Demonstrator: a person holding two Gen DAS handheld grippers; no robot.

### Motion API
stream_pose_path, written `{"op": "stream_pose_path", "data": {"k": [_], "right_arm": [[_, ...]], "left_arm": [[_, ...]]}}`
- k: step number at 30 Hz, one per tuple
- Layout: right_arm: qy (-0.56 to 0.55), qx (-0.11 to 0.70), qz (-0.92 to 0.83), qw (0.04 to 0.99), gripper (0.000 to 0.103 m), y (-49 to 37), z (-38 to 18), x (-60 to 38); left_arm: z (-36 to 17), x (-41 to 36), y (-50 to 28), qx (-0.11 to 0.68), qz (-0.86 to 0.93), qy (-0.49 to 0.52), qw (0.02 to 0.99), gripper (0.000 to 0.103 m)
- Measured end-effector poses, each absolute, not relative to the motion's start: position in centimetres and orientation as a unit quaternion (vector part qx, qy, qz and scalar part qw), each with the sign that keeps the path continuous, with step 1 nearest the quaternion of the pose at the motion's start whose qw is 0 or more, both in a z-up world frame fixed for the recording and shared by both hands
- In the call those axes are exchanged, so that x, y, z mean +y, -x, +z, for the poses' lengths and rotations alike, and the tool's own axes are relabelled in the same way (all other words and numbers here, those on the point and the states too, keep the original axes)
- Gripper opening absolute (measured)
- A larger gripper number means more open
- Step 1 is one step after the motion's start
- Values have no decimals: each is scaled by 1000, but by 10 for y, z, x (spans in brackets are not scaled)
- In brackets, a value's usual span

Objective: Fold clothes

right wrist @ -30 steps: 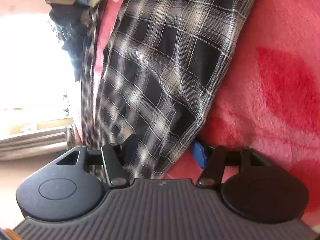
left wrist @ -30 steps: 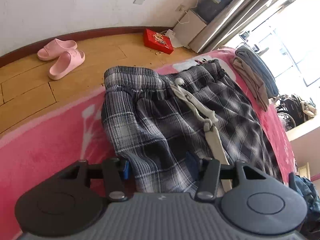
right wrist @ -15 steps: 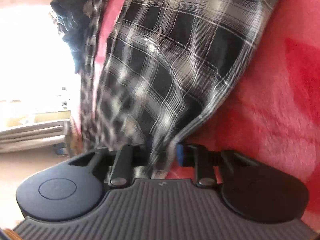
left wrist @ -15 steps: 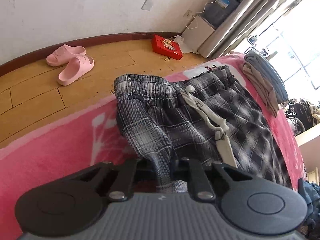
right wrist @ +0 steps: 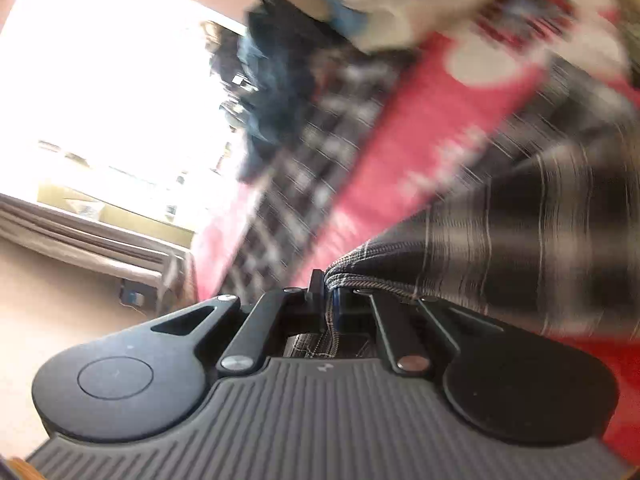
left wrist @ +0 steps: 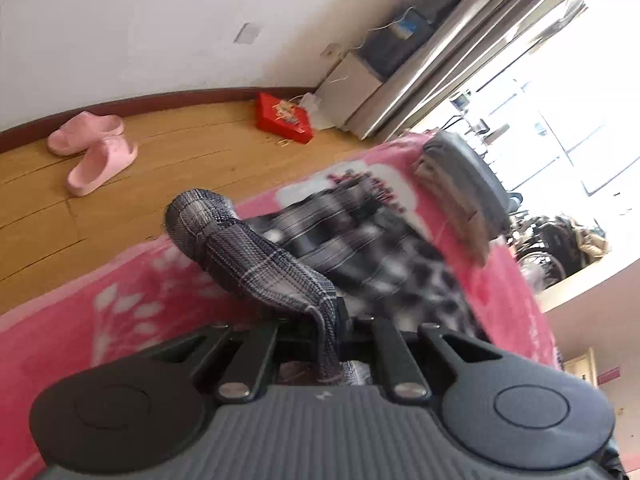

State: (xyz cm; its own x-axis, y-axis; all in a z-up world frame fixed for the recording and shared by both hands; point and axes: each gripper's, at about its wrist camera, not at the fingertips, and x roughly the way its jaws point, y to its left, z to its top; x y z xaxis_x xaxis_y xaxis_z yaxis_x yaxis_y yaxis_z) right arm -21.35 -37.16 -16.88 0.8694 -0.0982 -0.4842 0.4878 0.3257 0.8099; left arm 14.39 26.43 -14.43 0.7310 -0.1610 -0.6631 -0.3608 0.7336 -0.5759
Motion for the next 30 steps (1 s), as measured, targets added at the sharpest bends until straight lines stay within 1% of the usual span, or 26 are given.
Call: {"op": "stream_pose_path", "data": {"k": [8,14,21,27,30], "right_arm": [[-509,152,-166,831,2,117,-133,-417],[-483,177,-179,839,2,41,-118,-438],[-485,209,-217,821,2,-35,-129,-465],[-480,235,-240,810,2,-90,-142,-480],[-474,249,-248,807,2,-115,-152,-487]], "left_arm": [[-131,249,-191,353,40,371,858,8],[-131,230,-242,375,46,362,852,8],[-138,210,-303,411,54,342,843,8],[-156,194,-348,444,69,323,833,8],[-162,186,-367,449,73,309,835,9]]}}
